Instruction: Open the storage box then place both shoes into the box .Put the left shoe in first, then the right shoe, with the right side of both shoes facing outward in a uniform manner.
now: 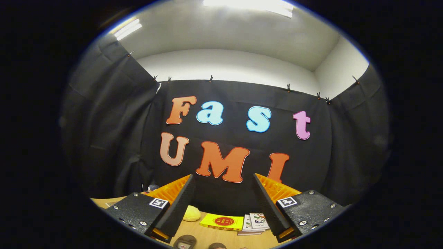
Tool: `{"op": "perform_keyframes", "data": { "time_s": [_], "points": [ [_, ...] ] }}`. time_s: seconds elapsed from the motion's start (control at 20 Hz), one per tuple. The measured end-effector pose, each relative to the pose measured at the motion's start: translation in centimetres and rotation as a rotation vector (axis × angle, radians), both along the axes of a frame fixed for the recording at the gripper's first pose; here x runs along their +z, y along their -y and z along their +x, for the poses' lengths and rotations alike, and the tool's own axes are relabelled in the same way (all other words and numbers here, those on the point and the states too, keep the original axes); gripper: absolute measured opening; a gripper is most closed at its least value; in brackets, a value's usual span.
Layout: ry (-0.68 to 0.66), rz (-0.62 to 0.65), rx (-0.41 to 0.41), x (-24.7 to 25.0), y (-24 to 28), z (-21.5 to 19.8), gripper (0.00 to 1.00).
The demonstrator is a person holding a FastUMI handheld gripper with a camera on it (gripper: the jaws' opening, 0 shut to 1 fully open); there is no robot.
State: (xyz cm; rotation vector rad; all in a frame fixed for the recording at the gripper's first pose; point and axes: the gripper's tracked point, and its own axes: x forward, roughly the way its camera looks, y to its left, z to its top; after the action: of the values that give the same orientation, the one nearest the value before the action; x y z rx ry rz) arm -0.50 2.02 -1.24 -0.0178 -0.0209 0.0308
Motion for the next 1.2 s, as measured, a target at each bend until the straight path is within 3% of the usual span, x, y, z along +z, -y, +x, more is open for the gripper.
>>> {"op": "perform_keyframes", "data": {
  "time_s": [0.2, 0.45, 0.6, 0.85, 1.2],
  "points": [
    [-0.03, 0.098, 0.088, -1.3, -3.7, 0.2, 0.99],
    [-0.04, 0.039, 0.123, -3.7, -5.7, 0.9, 0.99],
    [-0.09, 0.076, 0.212, -6.8, -9.5, 0.9, 0.99],
    [-0.232, 0.115, 0.384, -13.6, -16.2, 0.9, 0.99],
    [-0.547, 0.26, 0.595, -24.6, -25.0, -0.4, 0.99]
  ]
}}
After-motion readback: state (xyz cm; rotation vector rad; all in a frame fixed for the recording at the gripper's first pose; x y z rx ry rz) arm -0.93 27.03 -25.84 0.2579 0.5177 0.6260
